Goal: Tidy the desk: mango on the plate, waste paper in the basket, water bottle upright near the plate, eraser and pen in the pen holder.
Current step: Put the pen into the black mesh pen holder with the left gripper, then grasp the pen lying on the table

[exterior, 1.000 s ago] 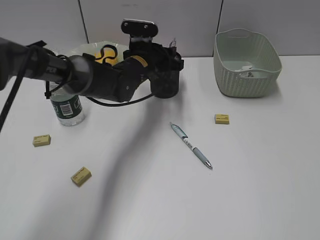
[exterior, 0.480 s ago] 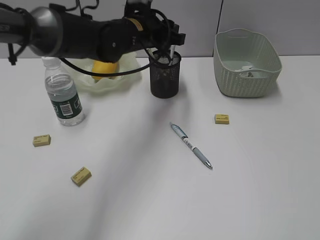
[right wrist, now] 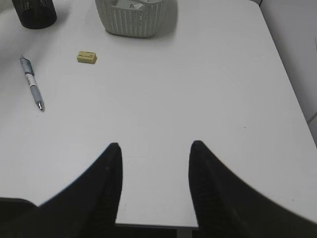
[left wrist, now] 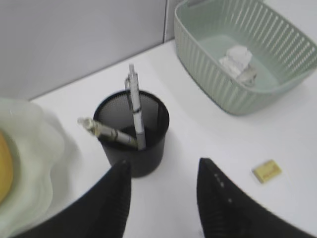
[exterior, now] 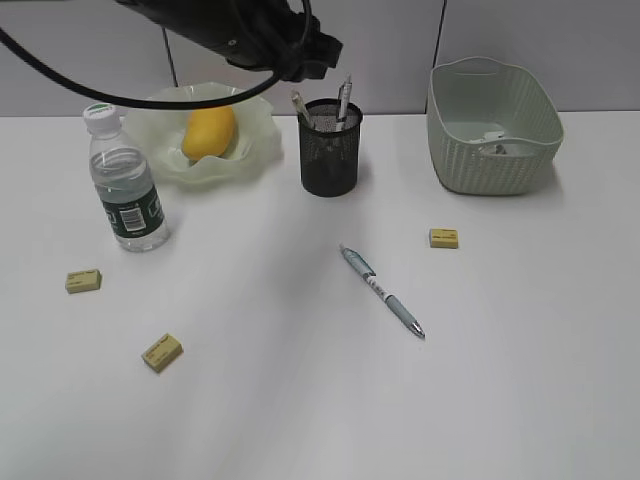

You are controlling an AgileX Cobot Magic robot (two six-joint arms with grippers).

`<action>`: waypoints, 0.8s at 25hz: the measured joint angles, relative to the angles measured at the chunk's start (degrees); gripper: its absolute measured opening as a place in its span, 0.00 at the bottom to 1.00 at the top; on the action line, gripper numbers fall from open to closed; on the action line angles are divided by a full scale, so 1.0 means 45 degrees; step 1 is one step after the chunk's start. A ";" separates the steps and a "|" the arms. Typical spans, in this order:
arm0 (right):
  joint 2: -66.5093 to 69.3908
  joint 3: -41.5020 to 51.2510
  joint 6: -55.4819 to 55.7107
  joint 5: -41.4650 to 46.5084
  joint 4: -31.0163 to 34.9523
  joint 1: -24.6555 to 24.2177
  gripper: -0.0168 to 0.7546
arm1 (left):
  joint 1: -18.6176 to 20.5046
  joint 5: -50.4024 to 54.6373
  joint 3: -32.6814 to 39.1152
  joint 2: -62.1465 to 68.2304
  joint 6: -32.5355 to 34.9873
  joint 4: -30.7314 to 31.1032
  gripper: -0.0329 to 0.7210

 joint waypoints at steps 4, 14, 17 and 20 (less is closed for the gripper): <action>0.0000 0.0000 0.0000 0.0000 0.0000 0.0000 0.49 | 0.0000 0.2828 0.0000 -0.0845 0.0000 0.0000 0.49; 0.0000 0.0000 0.0000 0.0000 0.0000 0.0000 0.49 | 0.0017 1.0764 -0.1166 -0.1877 0.0013 0.0029 0.49; 0.0000 0.0000 0.0000 0.0000 0.0000 0.0000 0.49 | 0.0360 1.1378 -0.1180 -0.2088 0.0013 0.0145 0.49; 0.0000 0.0000 0.0000 0.0000 0.0000 0.0000 0.49 | 0.1146 1.1451 -0.1180 -0.2584 0.0013 0.0245 0.49</action>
